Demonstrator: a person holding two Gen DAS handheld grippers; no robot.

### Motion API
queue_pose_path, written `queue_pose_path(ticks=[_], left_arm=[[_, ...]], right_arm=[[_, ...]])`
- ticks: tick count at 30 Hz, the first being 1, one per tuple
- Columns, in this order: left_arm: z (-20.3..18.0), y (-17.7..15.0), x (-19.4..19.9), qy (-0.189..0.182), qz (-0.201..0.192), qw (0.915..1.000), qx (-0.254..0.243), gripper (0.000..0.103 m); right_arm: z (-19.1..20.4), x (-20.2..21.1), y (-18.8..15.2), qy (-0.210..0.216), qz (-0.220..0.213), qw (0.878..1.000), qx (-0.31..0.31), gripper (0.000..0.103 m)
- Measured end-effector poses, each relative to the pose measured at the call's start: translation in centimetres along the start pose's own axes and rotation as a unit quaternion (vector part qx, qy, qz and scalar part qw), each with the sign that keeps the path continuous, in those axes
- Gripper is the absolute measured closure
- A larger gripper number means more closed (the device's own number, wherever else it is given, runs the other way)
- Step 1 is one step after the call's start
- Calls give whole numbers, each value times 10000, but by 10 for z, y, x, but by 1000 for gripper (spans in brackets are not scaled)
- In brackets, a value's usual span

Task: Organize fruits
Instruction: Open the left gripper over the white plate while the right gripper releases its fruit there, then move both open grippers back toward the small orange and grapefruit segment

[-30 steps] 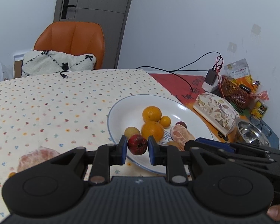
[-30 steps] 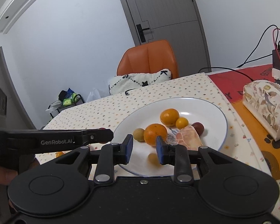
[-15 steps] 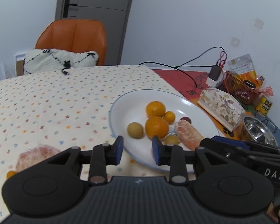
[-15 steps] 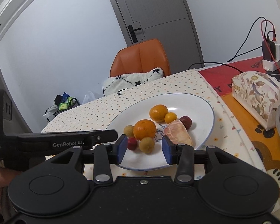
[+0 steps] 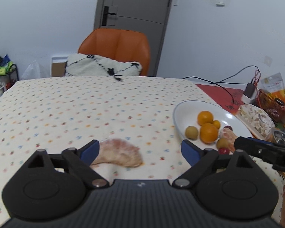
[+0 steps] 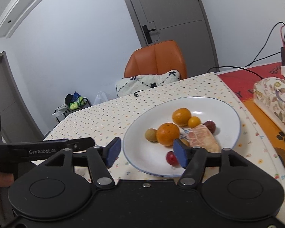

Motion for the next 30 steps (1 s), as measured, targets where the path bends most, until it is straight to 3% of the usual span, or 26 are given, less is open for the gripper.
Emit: queue_pose_path(ticks=[7,16,24,30], left_arm=[[27,-14,16,200,-131,9994,241,7],[55,-31,32,335,-138,9986,388,7],[75,-44,43,448,-159,9974,549,7],[85,-49,48,457,-193,9972,554,7]], right_arm=[[16,-7,0,135,4,9999,92,15],[48,-13,1,431,106,9982,399,9],[74,-21,-1,418,236,9964,694,0],[93,-26,-4,351,331,9948,893,0]])
Point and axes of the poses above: each gripper's, at about its wrist camera, not at the fingertips, and x roughly against the way its jaws point, z to its left, y to its top, the point moved 2 cm from there along -x, roughly the way its jaws point, and after that the axes turned 11 degrees about z, right-handed, at the moved point
